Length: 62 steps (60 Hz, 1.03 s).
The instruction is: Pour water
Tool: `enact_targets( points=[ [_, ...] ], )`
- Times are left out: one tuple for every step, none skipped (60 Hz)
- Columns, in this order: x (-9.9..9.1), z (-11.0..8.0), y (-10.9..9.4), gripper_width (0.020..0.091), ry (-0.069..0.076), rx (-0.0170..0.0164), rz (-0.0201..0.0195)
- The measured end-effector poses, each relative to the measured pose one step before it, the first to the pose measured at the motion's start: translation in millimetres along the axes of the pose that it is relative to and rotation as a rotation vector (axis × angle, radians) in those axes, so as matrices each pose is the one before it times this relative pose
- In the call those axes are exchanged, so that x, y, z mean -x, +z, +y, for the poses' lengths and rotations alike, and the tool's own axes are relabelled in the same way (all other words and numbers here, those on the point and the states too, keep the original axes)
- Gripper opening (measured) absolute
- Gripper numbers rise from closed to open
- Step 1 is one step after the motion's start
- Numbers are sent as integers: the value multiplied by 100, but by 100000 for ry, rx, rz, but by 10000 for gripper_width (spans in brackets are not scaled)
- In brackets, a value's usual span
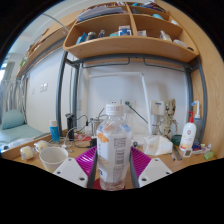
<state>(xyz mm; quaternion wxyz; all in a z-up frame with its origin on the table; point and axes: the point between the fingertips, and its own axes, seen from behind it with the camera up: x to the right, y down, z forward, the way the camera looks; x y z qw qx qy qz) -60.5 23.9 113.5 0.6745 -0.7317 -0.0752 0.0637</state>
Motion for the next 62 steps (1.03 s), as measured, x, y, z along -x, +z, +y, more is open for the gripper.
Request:
enact_targets(
  points=[
    [3, 124, -85, 544, 61, 535, 121],
    [-12, 140, -71, 579, 178, 642, 220],
    [-84, 133, -118, 626, 297, 719, 470],
    [-30, 157, -131, 684, 275, 788, 390],
    [-48, 168, -175, 761, 189, 869, 407],
    [-23, 160, -182, 793, 118, 747, 343],
    [-8, 121, -232, 826, 23, 541, 209],
    [10, 80, -260, 841, 50, 287, 114],
    [34, 29, -302, 845, 38, 13, -21],
    [16, 7, -333, 846, 114, -176, -31],
    [-3, 0, -381, 845, 260, -290, 99],
    [10, 32, -408, 845, 300, -236, 120],
    [13, 39, -435, 843, 270, -78, 80],
    [-15, 115, -446, 844, 265, 126, 88],
    [-10, 141, -475, 844, 299, 213, 146],
    [-86, 124, -466, 844, 407, 359, -86],
    [-37, 178, -537, 845, 379, 419, 165],
    [-39, 162, -555, 845, 315, 448, 195],
    [-58, 174, -526, 845, 283, 428, 231],
    [-67, 188, -523, 845, 288, 496, 337],
    [-126, 207, -527, 842, 297, 530, 400],
    [-93, 184, -510, 846, 325, 502, 411],
    [-32, 214, -594, 845, 205, 444, 553],
    [-144, 149, -461, 846, 131, 316, 334],
    [-147, 143, -441, 846, 158, 258, 441],
    [-187, 180, -464, 845, 136, 414, 612],
    [-170, 208, -441, 845, 117, 587, 687],
    [-200, 184, -432, 844, -45, 558, 641],
    [-163, 142, -417, 846, -87, 418, 574],
    [-163, 84, -522, 847, -15, 239, 507],
    [-155, 61, -389, 849, 32, 77, 470],
    [-167, 28, -365, 848, 17, -4, 476],
    [-192, 24, -372, 850, -59, -21, 559],
    [-193, -6, -341, 851, -89, -101, 599],
    [-202, -4, -358, 852, -52, -122, 572],
    [-167, -35, -326, 848, -122, -118, 503],
    [-138, -36, -330, 849, -261, 51, 439],
    [-126, -65, -278, 848, -358, -270, 262],
    [-116, -104, -278, 850, -421, -448, 226],
    [-128, -125, -247, 848, -310, -594, 295],
    [-160, -126, -239, 849, -227, -481, 391],
    [-194, -78, -231, 849, -185, -363, 434],
    [-161, -88, -194, 848, -223, -297, 466],
    [-125, -80, -198, 851, -268, -234, 398],
    [-90, -86, -158, 849, -204, -236, 224],
    [-49, -28, -148, 850, -7, -70, 8],
    [-40, -3, -137, 848, 134, 56, 17],
    [-73, -16, -142, 847, 151, -26, 85],
    [-85, -42, -153, 850, 171, -92, 65],
    [-46, -41, -137, 849, 181, -175, -1],
    [-5, -42, -129, 849, 86, -185, -88],
    [2, 10, -117, 848, -52, -170, -69],
    [9, 45, -110, 848, -32, -48, -28],
    [4, 47, -90, 848, 30, 117, -39],
    [-9, 57, -92, 846, 51, 204, -87],
    [13, 85, -40, 845, 125, 203, -5],
    [-21, 45, -66, 847, 257, 150, 20],
    [-19, -11, -37, 848, 223, -104, 149],
    [-88, -84, -36, 851, 55, -376, 289],
    [-122, -28, 43, 851, 72, -369, 226],
    [-76, -50, -49, 849, 28, -110, 301],
    [-53, -28, -3, 848, -17, -23, 322]
  ],
)
